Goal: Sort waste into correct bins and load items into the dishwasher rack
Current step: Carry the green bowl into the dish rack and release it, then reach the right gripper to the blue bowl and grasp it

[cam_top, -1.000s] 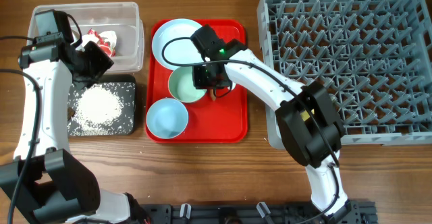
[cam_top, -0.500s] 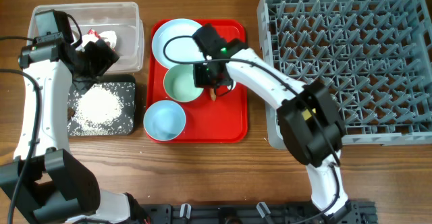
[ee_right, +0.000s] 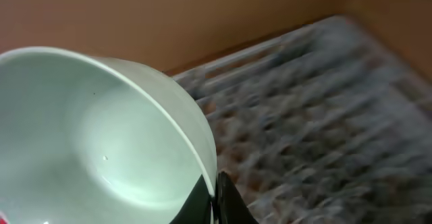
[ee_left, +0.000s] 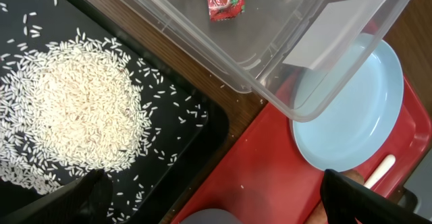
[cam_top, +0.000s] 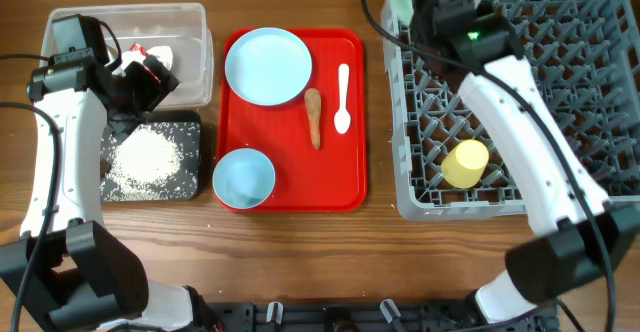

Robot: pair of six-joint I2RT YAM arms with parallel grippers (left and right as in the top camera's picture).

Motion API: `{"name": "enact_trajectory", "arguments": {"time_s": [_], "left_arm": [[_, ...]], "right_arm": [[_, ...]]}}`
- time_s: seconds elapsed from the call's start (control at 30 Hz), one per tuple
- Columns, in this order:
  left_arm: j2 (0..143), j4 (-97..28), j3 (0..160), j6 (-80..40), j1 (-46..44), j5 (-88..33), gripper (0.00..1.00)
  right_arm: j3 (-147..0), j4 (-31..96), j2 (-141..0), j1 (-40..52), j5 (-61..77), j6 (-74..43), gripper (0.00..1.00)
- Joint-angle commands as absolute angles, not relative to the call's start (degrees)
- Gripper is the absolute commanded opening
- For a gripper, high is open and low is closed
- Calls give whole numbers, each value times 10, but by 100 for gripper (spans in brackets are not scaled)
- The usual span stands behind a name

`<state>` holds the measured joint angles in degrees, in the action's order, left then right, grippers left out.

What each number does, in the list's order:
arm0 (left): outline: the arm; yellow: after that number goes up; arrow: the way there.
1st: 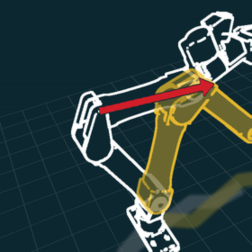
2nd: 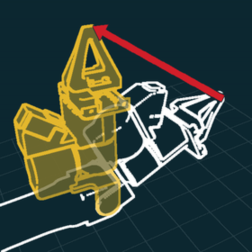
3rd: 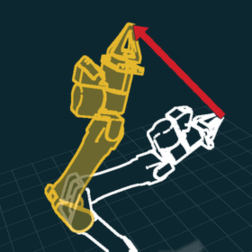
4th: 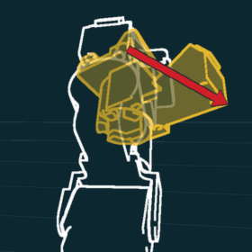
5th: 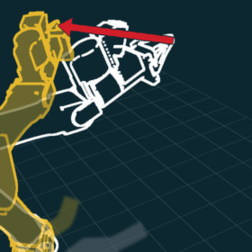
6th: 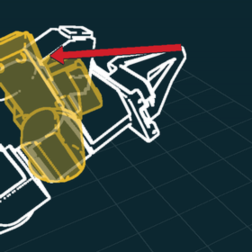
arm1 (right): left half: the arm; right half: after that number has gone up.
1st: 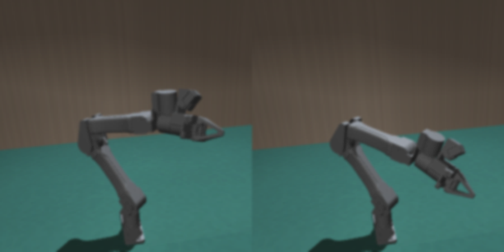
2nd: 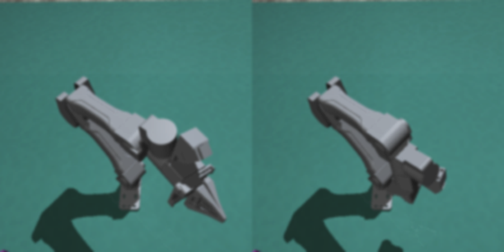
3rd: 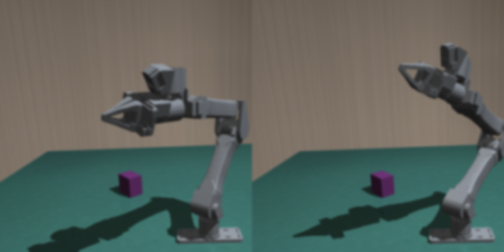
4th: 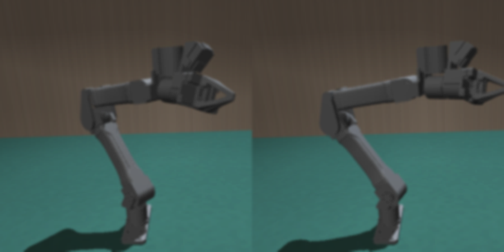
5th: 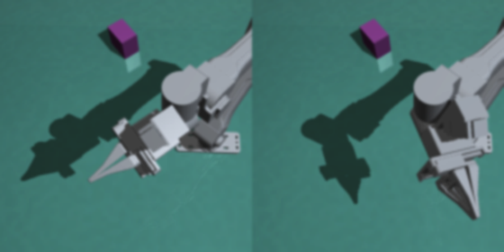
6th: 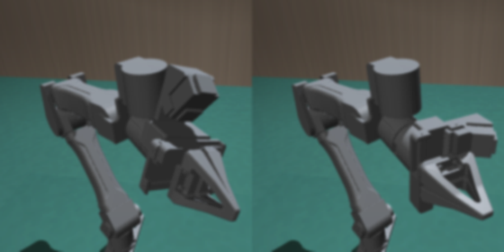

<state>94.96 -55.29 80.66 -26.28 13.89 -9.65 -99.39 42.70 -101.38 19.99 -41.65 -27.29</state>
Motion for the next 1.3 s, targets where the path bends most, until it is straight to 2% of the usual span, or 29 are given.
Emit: {"name": "enact_trajectory", "arguments": {"time_s": [0.0,0.2,0.3,0.6,0.9,0.93,1.07,1.1,1.2,1.27], "left_arm": [[940,-554,815,-262,140,-93,100],[940,-554,815,-262,140,-93,100],[940,-554,815,-262,140,-93,100],[940,-554,815,-262,140,-93,100],[940,-554,815,-262,140,-93,100],[940,-554,815,-262,140,-93,100],[940,-554,815,-262,140,-93,100],[940,-554,815,-262,140,-93,100],[940,-554,815,-262,140,-93,100],[940,-554,815,-262,140,-93,100]], "right_arm": [[-988,334,-1087,183,-617,-111,4],[-988,70,-1210,180,-707,256,4],[-988,22,-1244,181,-709,347,4],[-981,30,-1262,199,-705,345,4],[-978,109,-1262,225,-673,345,5],[-978,116,-1262,226,-673,345,13],[-978,116,-1262,242,-675,345,15],[-978,116,-1262,250,-674,345,22],[-978,116,-1261,281,-659,345,87],[-979,116,-1261,293,-652,345,93]]}}
